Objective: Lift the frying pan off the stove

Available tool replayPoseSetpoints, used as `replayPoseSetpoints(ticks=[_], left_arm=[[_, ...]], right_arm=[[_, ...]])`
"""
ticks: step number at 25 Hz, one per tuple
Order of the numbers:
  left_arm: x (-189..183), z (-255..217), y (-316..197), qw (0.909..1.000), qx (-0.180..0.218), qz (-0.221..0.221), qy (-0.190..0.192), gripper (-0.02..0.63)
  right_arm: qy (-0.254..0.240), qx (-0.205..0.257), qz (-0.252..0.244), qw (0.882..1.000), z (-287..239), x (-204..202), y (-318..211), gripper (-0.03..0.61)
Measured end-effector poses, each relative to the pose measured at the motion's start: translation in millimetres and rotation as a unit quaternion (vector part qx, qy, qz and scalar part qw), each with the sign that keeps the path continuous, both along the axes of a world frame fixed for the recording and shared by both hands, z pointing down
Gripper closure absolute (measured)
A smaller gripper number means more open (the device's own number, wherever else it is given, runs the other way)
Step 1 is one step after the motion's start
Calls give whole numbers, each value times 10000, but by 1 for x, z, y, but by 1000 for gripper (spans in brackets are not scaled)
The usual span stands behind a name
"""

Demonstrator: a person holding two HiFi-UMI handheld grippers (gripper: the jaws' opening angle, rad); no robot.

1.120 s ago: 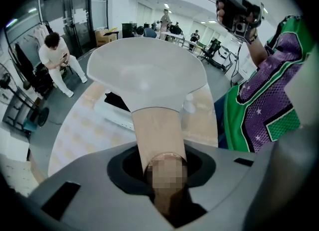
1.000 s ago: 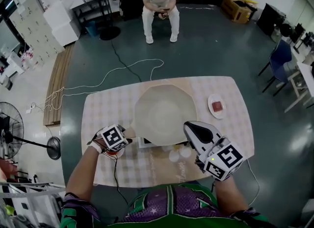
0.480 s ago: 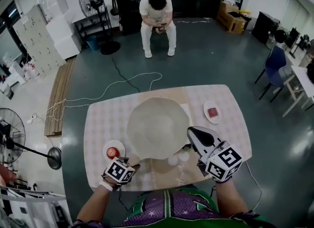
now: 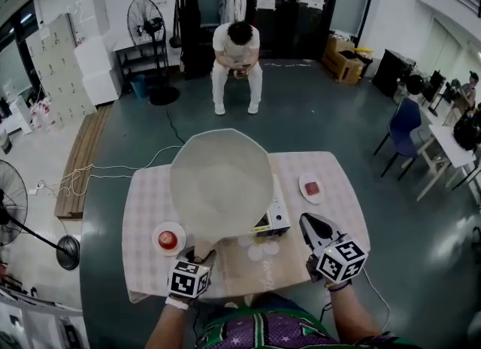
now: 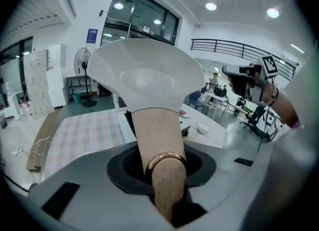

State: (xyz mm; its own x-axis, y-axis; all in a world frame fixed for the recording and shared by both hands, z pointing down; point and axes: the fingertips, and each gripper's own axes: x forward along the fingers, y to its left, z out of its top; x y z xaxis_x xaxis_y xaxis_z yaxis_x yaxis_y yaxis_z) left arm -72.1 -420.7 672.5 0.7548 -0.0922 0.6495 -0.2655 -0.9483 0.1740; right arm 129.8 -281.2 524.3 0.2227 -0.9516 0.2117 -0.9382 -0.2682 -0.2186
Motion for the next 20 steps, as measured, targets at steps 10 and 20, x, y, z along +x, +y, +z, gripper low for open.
replayPoseSetpoints(ticks=[10,20], left_arm=[[-33,-87,14,9916,812,-888,481,471],[-26,-178,40,9661,1048,-2078,1122,472]], right_arm=[[295,357,-146,9988,-60,15,50,571],[392,652,-647,9950,-128,56,106,571]])
